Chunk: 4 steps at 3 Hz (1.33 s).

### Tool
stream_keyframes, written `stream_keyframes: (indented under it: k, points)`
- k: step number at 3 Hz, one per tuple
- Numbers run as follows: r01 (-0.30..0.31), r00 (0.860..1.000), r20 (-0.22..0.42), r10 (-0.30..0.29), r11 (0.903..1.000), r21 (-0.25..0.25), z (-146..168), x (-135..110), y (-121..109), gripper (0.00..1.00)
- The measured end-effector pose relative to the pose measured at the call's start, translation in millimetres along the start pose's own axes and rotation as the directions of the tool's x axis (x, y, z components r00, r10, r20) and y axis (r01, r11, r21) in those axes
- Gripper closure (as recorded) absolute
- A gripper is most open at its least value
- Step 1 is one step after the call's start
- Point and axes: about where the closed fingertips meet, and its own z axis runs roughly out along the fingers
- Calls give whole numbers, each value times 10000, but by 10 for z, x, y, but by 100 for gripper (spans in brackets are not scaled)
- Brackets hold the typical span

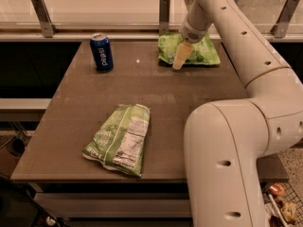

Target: Move green rice chip bag near green jalapeno chip bag

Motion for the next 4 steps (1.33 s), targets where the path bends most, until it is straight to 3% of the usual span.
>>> stream_keyframes:
  k: [3, 4]
  points:
    - [15, 10000, -8, -15, 10000, -80, 65, -17, 9, 88]
    - [15, 10000, -8, -15, 10000, -81, 61, -19, 8, 100]
